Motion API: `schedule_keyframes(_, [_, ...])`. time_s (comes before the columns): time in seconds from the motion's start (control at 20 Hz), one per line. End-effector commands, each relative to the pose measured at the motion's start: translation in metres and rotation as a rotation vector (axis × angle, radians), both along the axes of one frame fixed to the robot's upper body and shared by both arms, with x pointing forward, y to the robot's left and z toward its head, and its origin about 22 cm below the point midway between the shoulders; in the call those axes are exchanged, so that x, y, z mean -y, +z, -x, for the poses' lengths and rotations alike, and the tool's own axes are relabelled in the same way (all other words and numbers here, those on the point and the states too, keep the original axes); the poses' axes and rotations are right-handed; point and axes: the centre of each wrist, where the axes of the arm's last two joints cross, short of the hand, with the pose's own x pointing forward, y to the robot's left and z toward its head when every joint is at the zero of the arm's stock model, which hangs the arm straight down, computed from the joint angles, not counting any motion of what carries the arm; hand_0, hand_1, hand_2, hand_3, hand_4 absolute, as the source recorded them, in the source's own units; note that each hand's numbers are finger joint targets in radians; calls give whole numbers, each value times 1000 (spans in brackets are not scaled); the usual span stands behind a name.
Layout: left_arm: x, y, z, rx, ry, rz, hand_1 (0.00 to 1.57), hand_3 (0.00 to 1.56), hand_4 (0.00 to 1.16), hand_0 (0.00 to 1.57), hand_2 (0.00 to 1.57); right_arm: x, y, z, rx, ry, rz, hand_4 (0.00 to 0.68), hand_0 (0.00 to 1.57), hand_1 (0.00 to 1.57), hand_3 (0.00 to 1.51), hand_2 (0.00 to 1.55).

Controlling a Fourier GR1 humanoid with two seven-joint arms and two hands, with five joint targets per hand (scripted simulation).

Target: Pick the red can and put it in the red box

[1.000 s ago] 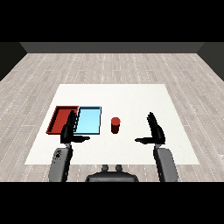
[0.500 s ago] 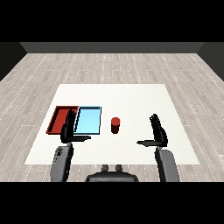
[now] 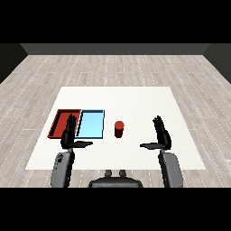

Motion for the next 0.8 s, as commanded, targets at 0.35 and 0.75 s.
schedule_keyframes(0.35, [-11, 0, 3, 1, 23, -8, 0, 0, 0, 0, 0, -26, 11, -36, -58, 32, -53, 0, 0, 0, 0, 0])
schedule_keyframes(0.75, [-5, 11, 1, -17, 19, 13, 0, 0, 0, 0, 0, -43, -10, -59, -105, 86, -121, 0, 0, 0, 0, 0])
